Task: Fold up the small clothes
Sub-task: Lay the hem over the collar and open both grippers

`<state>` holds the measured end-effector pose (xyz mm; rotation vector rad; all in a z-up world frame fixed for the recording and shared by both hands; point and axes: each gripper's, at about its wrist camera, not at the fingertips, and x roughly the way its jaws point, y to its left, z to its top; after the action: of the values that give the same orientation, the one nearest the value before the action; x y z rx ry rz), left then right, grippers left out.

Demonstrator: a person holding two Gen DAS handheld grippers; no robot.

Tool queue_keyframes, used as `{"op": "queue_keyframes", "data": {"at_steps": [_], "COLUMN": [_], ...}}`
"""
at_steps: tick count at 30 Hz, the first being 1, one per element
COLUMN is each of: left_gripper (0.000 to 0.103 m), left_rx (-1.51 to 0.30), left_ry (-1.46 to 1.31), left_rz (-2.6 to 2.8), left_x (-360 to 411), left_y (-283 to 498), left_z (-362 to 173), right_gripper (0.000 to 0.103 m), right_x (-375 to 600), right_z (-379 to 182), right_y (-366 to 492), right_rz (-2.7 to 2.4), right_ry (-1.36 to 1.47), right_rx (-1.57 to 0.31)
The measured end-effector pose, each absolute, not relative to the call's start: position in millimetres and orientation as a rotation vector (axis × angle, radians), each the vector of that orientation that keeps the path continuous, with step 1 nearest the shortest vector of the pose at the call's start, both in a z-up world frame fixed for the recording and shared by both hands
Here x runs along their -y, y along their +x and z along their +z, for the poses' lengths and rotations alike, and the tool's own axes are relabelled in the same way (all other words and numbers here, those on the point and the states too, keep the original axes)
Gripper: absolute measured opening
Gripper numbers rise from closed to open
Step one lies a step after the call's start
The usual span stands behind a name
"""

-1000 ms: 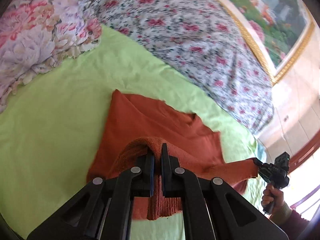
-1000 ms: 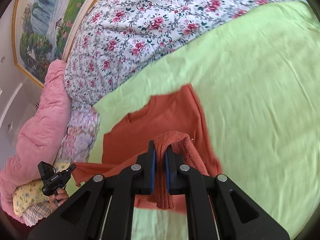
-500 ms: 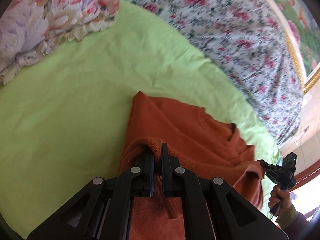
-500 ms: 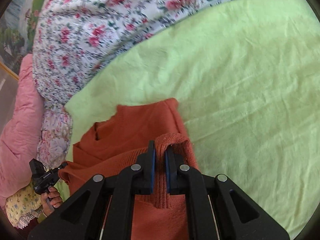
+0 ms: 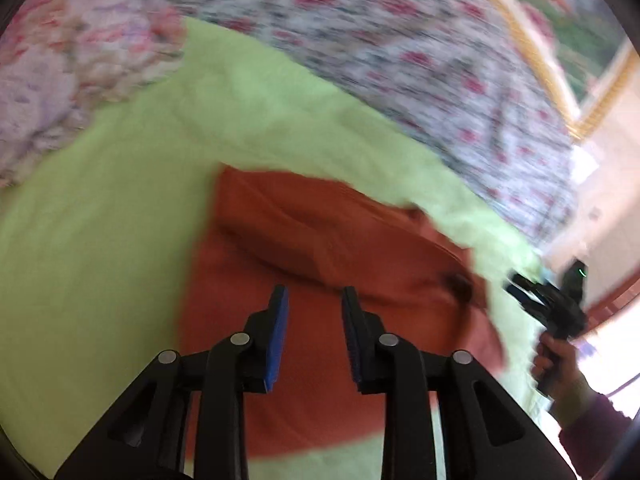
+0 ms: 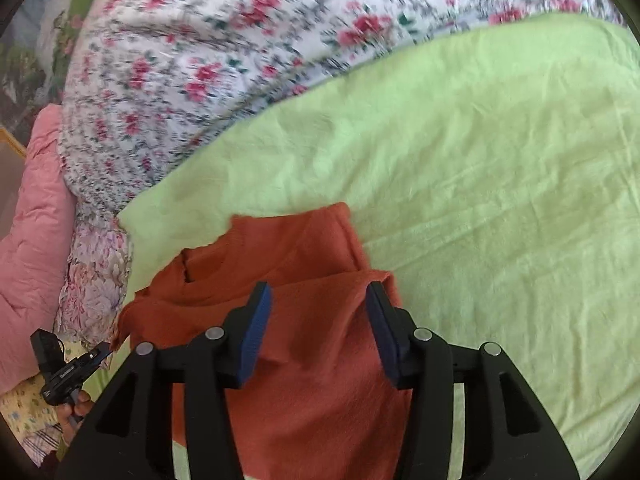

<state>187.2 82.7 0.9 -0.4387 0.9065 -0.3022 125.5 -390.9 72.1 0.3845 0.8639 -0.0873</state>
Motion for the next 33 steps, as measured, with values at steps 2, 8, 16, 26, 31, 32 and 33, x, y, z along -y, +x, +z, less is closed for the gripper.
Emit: {"op": "queue_keyframes", "data": {"at_steps": [2,8,16,26,31,32,33], "left_gripper": [0.032,0.032,0.032,0.030,0.032,0.032,0.032], "left_rx": [-0.959,-1.111,-1.076,-0.978,-0.972,-0.972,-0.975], "left_ry": [-0.416,-0.318,-0.210,-0.238,-0.275,-0.280,-0.293], "left_rz": [-0.377,-0.469,-0.351,-0.126,-0.147,-0.151,-0.156], "left_x": [-55.6,6.2,-7.4,-45.0,-47.8,-45.0,-45.3], "left_y": [181.9,202.2,294.1,350.6,303.6,295.8,280.8], "left_z": [-7.5,-55.8,-62.3,-36.9,-30.3,-30.2,-30.8], "right_gripper": [0.051,0.051,0.050,0.050,0.050,0.051,0.051], "right_x": [366.9,268.2,311.6,373.2,359.4,357.8,353.2], "right_z": [77.0,18.8,-10.0,36.0,42.9,42.4,42.3], "right_y": [113.9,130.2,201.5,251.3,215.8,207.7,198.4], "right_rz": [-0.024,0.342,0.210,-0.081,-0.014,-0.007,0.001], "right_ry": [0.357,0.143,0.059,0.101,0.130,0.131,0.129], "right_rx": [-0.839,-1.158,-1.148,-0.925,-0.920,-0.927,-0.935]}}
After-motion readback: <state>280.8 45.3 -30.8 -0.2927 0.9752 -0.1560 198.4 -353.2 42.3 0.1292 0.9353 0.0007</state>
